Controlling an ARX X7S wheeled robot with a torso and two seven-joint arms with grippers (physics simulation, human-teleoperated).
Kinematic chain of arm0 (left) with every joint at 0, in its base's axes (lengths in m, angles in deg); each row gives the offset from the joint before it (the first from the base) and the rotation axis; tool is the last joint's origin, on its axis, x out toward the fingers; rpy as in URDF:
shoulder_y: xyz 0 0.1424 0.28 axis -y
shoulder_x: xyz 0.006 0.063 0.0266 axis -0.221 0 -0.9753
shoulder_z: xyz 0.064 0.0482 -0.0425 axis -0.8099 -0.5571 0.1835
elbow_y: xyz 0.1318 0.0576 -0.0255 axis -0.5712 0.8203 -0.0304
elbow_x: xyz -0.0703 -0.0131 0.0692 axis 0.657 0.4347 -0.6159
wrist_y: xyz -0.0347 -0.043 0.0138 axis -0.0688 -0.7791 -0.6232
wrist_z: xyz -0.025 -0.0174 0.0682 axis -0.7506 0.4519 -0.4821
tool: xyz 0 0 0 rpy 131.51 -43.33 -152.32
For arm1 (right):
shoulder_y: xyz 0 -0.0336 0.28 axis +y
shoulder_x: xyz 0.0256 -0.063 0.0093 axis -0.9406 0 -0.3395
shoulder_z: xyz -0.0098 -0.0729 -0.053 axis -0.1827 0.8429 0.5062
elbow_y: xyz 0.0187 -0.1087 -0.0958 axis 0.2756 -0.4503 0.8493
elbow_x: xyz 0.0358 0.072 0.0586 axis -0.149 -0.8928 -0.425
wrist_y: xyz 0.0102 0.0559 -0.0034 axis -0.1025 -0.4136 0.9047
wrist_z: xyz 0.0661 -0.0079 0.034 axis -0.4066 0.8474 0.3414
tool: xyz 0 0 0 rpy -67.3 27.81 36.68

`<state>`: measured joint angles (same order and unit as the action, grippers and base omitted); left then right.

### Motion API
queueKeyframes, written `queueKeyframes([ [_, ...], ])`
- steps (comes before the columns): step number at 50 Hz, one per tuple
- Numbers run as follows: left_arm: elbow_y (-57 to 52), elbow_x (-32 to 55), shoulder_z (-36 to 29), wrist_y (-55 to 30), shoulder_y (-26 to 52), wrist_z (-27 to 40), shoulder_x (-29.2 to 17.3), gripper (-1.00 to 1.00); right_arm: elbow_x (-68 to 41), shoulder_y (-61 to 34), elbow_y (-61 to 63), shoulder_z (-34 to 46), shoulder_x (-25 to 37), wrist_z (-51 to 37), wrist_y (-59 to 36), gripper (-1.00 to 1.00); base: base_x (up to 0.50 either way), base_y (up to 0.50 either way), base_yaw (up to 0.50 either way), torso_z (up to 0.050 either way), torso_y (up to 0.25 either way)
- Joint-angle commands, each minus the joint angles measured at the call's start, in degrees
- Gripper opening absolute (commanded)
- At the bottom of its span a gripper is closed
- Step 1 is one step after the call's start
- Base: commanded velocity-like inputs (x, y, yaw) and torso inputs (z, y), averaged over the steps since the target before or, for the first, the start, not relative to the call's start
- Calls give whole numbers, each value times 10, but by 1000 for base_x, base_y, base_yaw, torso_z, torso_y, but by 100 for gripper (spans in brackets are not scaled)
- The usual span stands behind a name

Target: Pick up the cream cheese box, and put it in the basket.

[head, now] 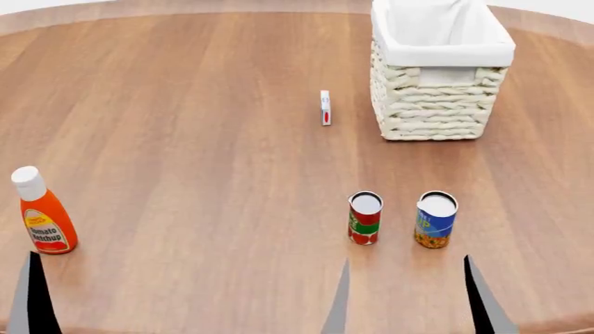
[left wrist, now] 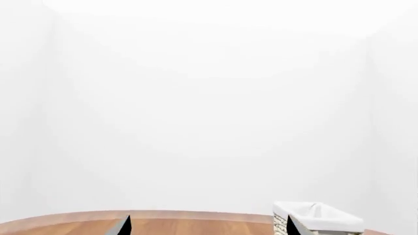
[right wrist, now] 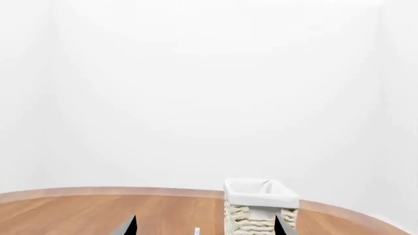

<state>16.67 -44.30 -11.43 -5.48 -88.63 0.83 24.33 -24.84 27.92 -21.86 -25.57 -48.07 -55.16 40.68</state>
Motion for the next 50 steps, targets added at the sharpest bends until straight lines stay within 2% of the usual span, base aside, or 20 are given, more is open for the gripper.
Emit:
queueKeyframes([
  [1,-7,-2,-7,8,-5,5,-7,100,3,0,-8,4,6,-9,11,100,0,94,0,0,0],
  [50,-5,-5,-30,26,-10,25,-27,100,1,-4,-19,21,25,-34,14,100,0,109,0,0,0],
])
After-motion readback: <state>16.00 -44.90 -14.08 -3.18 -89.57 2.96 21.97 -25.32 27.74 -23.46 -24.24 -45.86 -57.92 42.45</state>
